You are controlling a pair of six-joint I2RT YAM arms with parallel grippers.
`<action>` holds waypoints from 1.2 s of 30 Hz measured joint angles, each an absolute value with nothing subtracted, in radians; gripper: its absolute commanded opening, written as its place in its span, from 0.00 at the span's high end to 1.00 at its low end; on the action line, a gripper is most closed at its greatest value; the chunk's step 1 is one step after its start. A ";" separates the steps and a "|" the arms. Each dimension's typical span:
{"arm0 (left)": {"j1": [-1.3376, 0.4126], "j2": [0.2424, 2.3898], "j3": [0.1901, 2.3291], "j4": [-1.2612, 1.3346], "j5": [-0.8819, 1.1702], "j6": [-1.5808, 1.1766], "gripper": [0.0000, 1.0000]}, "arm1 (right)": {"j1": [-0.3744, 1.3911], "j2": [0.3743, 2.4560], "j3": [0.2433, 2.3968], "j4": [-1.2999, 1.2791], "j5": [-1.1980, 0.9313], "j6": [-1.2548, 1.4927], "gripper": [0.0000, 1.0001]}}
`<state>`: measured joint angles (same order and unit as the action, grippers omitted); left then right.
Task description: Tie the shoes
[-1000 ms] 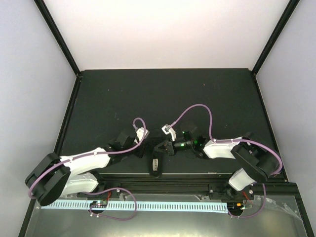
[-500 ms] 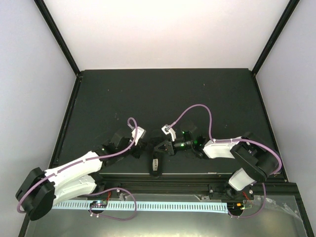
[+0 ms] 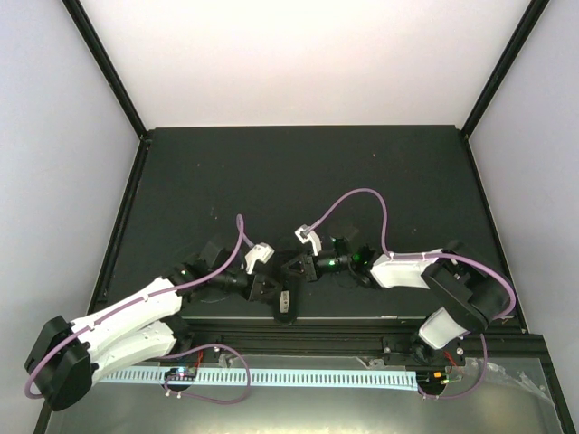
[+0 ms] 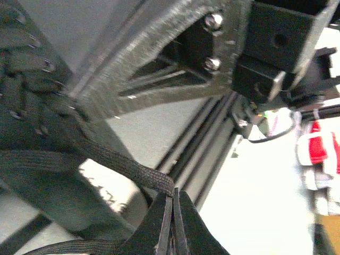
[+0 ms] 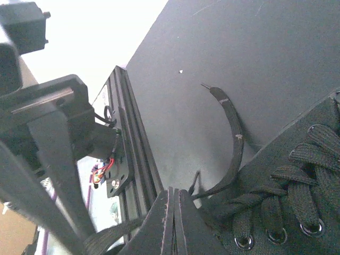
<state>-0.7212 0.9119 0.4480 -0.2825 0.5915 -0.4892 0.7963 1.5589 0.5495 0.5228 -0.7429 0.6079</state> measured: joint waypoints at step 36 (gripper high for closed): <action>-0.809 0.690 0.180 -0.161 0.543 -0.545 0.34 | 0.796 1.588 0.557 0.517 -0.737 0.616 0.98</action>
<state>-0.8089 0.6899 0.1799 -0.1612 0.5426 -0.5446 0.7963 1.5875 0.5571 0.5171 -0.7372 0.6159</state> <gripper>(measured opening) 0.673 0.028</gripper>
